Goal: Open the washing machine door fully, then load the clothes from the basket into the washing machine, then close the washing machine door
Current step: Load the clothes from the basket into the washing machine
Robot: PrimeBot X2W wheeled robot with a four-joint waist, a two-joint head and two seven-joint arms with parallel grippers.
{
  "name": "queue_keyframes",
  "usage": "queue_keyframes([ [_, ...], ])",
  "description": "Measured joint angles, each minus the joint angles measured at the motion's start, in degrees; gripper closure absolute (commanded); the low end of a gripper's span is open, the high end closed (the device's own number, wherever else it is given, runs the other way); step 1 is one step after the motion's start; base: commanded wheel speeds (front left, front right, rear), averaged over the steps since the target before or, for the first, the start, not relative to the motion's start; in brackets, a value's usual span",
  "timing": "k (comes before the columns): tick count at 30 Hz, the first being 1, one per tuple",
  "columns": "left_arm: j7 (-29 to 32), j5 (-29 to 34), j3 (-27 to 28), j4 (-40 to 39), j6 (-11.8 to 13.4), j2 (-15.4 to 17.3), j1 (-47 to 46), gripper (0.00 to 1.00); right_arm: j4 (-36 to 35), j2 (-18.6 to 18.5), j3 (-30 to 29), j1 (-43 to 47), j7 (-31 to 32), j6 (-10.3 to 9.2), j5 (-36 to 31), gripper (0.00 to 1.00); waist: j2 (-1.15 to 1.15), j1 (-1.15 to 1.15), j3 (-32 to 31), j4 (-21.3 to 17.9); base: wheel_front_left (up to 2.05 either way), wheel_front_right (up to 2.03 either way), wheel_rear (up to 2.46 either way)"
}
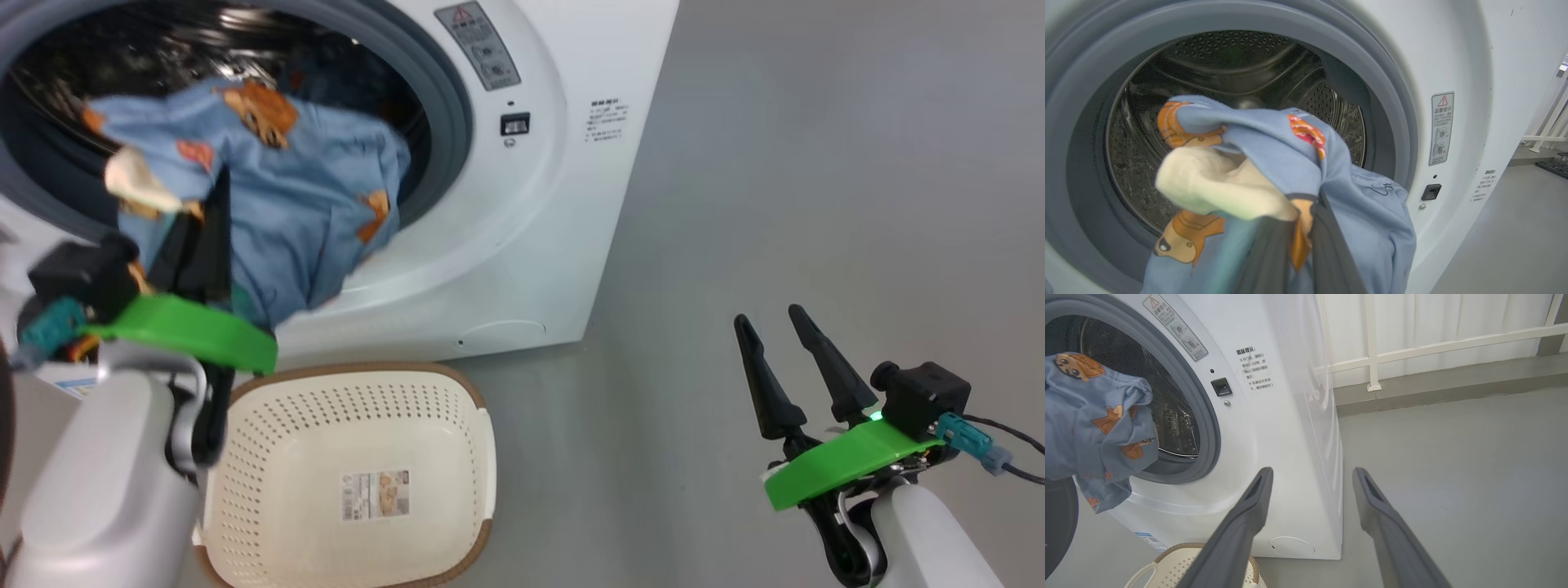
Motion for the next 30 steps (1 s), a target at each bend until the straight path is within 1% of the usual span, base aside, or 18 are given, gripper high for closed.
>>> queue_keyframes([
  [6,0.5,-0.1,0.8,10.4,-1.3,-0.6,-9.2,1.0,-0.9,1.3,0.2,-2.3,0.0,0.0,0.0,0.0,0.0,0.0,3.7,-1.6,0.0,0.0,0.0],
  [9,0.5,-0.1,1.2,16.1,-1.7,-0.3,-13.5,1.0,-1.4,1.7,0.2,-3.4,0.0,0.0,0.0,0.0,0.0,0.0,5.8,-2.6,0.0,0.0,0.0],
  [11,0.4,0.0,1.4,19.8,-2.4,-0.1,-16.6,1.0,-1.7,1.9,0.2,-3.9,0.0,0.0,0.0,0.0,0.0,0.0,7.3,-3.3,0.0,0.0,0.0],
  [16,-0.5,0.3,1.8,27.2,-3.1,1.2,-23.6,1.0,-2.6,2.6,0.1,-5.5,0.0,0.0,0.0,0.0,0.0,0.0,11.0,-5.3,0.0,0.0,0.0],
  [20,-0.9,0.6,2.1,32.1,-3.2,1.7,-28.4,1.0,-2.9,3.3,0.1,-5.6,0.0,0.0,0.0,0.0,0.0,0.0,13.7,-7.3,0.0,0.0,0.0],
  [25,-1.5,1.1,2.8,36.4,-3.6,3.5,-33.1,1.0,-3.6,4.0,0.2,-6.4,0.0,0.0,0.0,0.0,0.0,0.0,16.5,-10.2,0.0,0.0,0.0],
  [28,-1.6,2.6,2.4,38.6,-3.6,3.7,-35.7,1.0,-3.7,4.5,0.3,-6.8,0.0,0.0,0.0,0.0,0.0,0.0,18.2,-11.7,0.0,0.0,0.0],
  [30,-1.6,3.1,1.8,40.5,-3.7,4.5,-37.9,1.0,-3.8,4.9,0.5,-6.8,0.0,0.0,0.1,0.0,0.0,0.0,19.2,-12.6,0.0,0.0,0.0],
])
